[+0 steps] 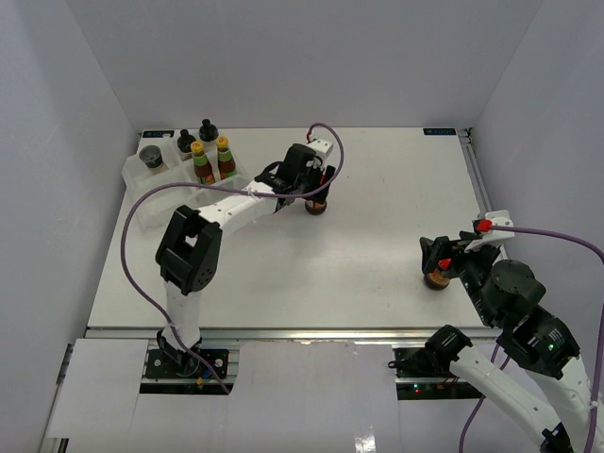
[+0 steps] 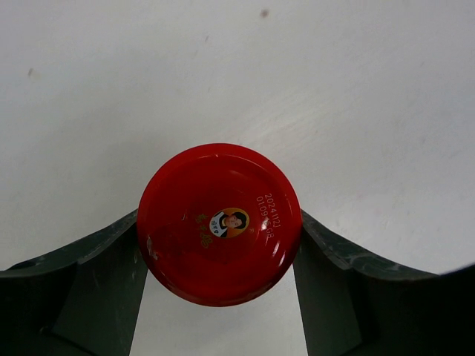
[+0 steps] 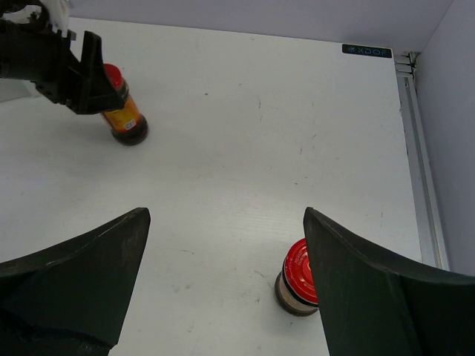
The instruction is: Organize the condiment bottles
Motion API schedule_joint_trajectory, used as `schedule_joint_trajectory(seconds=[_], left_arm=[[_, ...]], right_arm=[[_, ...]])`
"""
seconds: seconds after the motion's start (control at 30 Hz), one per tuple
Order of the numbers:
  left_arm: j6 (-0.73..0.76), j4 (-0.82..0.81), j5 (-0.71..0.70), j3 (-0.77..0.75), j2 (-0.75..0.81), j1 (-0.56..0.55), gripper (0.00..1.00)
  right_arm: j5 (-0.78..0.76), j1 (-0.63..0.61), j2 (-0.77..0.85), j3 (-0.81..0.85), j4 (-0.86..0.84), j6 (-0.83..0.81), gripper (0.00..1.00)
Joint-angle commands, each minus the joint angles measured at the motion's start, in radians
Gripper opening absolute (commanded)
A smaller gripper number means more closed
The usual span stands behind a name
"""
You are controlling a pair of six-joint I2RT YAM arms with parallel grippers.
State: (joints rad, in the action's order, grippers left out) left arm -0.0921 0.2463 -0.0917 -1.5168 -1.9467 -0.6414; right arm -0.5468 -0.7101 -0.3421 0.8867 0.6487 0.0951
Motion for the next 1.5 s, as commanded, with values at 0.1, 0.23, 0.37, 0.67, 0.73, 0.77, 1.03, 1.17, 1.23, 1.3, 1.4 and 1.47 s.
schedule_joint_trajectory(seconds=[0.1,0.23,0.37,0.67,0.73,0.77,1.03,1.17,1.23,1.3,1.4,1.47], left_arm=[[-0.062,0.021,-0.229,0.190,0.337,0.000,0.00],[-0.104,0.064,-0.321,0.276,0.469,0.013,0.00],[-0.116,0.115,-0.343,0.287,0.564,0.098,0.00],[-0.119,0.209,-0.315,0.226,0.682,0.392,0.00],[-0.120,0.223,-0.301,0.204,0.677,0.441,0.00],[-0.124,0.239,-0.280,0.184,0.669,0.471,0.00],[-0.183,0.202,-0.178,0.107,0.573,0.707,0.00],[-0.211,0.151,-0.124,0.075,0.506,0.774,0.00],[-0.210,0.111,-0.123,0.082,0.491,0.777,0.00],[-0.209,0.069,-0.115,0.093,0.471,0.779,0.00],[-0.215,0.034,-0.104,0.115,0.440,0.779,0.00],[-0.220,-0.010,-0.107,0.143,0.431,0.779,0.00]], right_arm=[[0.016,-0.005,0.015,0.032,-0.023,0.005,0.90],[0.035,-0.006,0.011,0.031,-0.027,0.006,0.90],[0.039,-0.006,0.017,0.035,-0.026,0.007,0.90],[0.035,-0.006,0.027,0.044,-0.029,-0.008,0.90],[0.040,-0.005,0.027,0.044,-0.034,-0.008,0.90],[0.043,-0.005,0.029,0.043,-0.039,-0.009,0.90],[0.040,-0.005,0.023,0.046,-0.043,-0.019,0.90],[0.026,-0.006,0.024,0.052,-0.046,-0.027,0.90],[0.020,-0.006,0.026,0.052,-0.049,-0.033,0.90],[0.017,-0.005,0.028,0.049,-0.056,-0.038,0.90],[0.012,-0.006,0.030,0.040,-0.065,-0.044,0.90],[0.011,-0.005,0.031,0.036,-0.069,-0.048,0.90]])
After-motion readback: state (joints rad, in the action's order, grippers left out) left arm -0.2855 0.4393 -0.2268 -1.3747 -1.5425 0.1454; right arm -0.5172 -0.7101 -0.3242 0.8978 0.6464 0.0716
